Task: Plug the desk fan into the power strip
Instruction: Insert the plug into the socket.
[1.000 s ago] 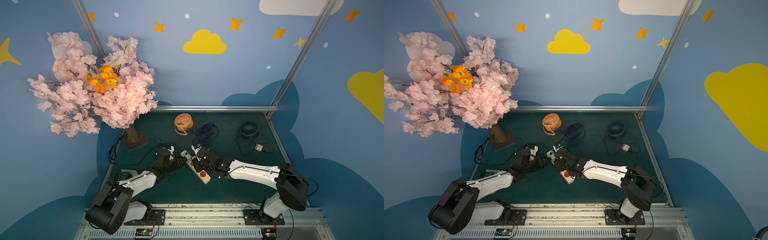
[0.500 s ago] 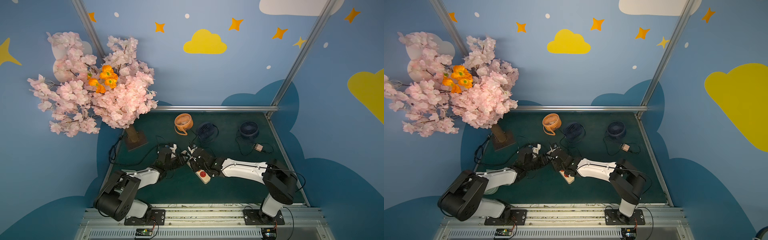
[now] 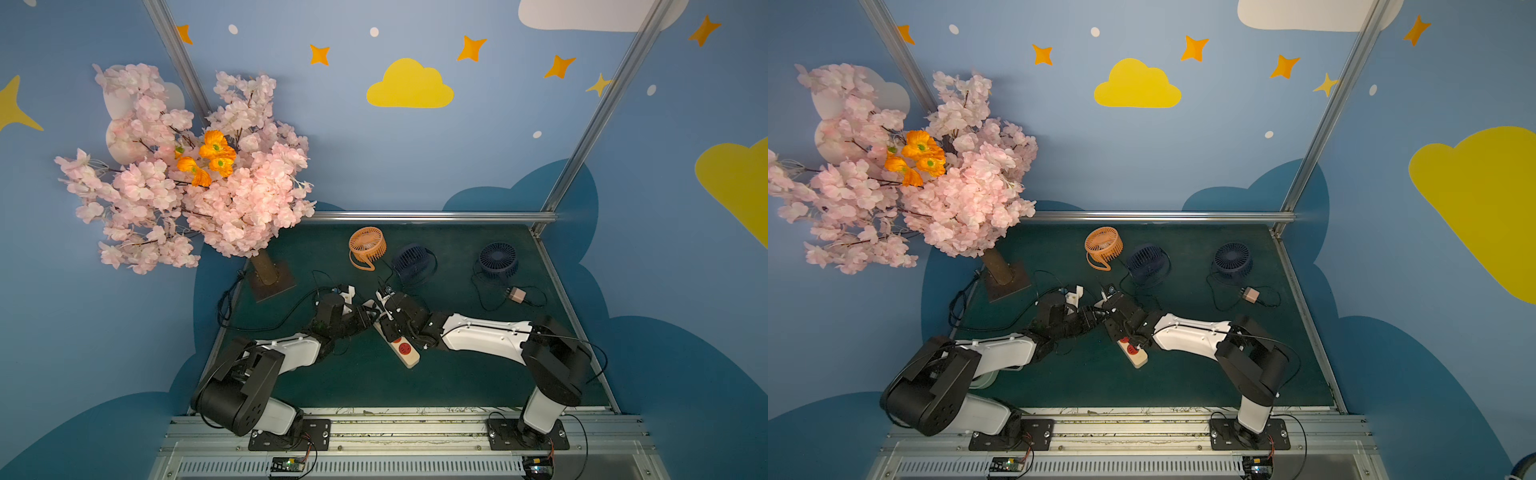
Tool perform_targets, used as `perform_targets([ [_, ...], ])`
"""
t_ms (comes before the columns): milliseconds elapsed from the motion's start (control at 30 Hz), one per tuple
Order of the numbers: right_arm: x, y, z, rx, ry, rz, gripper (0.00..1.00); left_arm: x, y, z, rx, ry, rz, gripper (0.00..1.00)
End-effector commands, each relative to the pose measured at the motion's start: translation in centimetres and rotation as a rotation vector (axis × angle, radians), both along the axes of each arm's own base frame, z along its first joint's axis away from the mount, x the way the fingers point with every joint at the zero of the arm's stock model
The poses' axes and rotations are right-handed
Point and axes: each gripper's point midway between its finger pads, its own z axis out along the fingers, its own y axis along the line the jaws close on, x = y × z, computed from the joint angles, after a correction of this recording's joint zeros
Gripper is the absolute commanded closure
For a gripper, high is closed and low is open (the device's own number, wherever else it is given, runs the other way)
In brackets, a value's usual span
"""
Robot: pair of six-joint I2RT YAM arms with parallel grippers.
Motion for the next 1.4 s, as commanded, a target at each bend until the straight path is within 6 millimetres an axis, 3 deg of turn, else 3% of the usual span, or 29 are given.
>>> perform_targets([
  [0, 0.4, -1.8, -2.1, -0.129, 0.007, -0.023, 1.00, -0.3, 0.6, -1.0, 0.026, 0.025, 0.017, 0.61],
  [400, -0.9, -3.9, -5.3, -0.258, 0.046, 0.011, 1.00, -0.4, 0.9, 0.2, 0.035, -0.007, 0.018, 0.61],
  [933, -2.7, -6.5, -7.8, -0.406, 0.084, 0.062, 1.00, -2.0, 4.2, 3.1, 0.167, -0.100, 0.067, 0.57],
  [1100, -3.7, -7.1, -8.8, -0.472, 0.089, 0.094, 1.00, -2.5, 4.3, 3.8, 0.193, -0.118, 0.044, 0.57],
  [1367, -2.5, -9.3, -9.8, -0.463, 0.182, 0.000, 1.00, -2.5, 3.9, 3.3, 0.184, -0.100, 0.022, 0.57],
])
